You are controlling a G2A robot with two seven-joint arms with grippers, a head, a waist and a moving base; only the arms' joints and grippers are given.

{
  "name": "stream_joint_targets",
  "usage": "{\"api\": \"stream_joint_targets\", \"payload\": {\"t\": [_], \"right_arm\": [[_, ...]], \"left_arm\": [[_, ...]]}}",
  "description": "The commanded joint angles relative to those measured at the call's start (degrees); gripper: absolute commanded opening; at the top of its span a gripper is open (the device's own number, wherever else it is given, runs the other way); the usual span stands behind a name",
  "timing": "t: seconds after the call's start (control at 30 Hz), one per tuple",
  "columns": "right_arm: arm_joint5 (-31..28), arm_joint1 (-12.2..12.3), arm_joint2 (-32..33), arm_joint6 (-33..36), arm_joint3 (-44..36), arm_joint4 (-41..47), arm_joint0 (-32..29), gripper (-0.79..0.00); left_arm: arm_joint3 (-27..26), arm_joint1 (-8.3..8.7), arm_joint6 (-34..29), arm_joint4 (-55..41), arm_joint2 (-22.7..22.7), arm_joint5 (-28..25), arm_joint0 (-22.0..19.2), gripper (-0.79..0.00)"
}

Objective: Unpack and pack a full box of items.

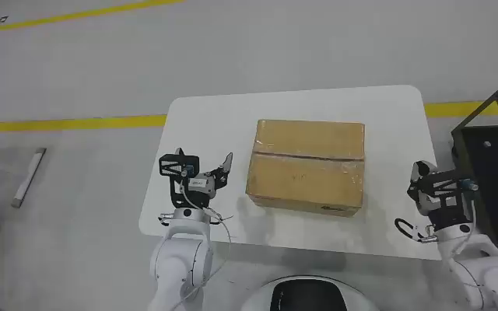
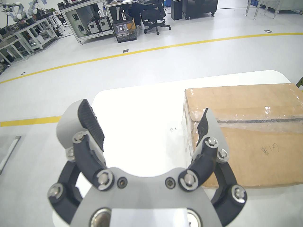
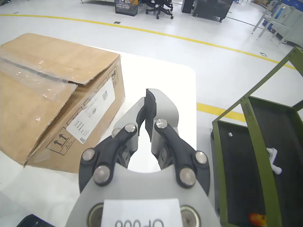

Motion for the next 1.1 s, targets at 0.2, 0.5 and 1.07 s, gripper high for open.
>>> {"api": "stream_joint_targets", "payload": {"t": [0.2, 0.5, 1.07], "right_arm": [[1.7, -0.6, -5.0, -1.4, 9.3, 0.7, 6.0, -0.785], [-0.1, -1.4, -11.2, -2.7, 17.3, 3.2, 12.5, -0.785], [-2.7, -2.5, -17.6, -2.5, 24.1, 4.7, 21.7, -0.785]], "left_arm": [[0.0, 0.0, 0.0, 0.0, 0.0, 0.0, 0.0, 0.0], [0.0, 0.0, 0.0, 0.0, 0.0, 0.0, 0.0, 0.0], [0.0, 0.0, 0.0, 0.0, 0.0, 0.0, 0.0, 0.0]]}}
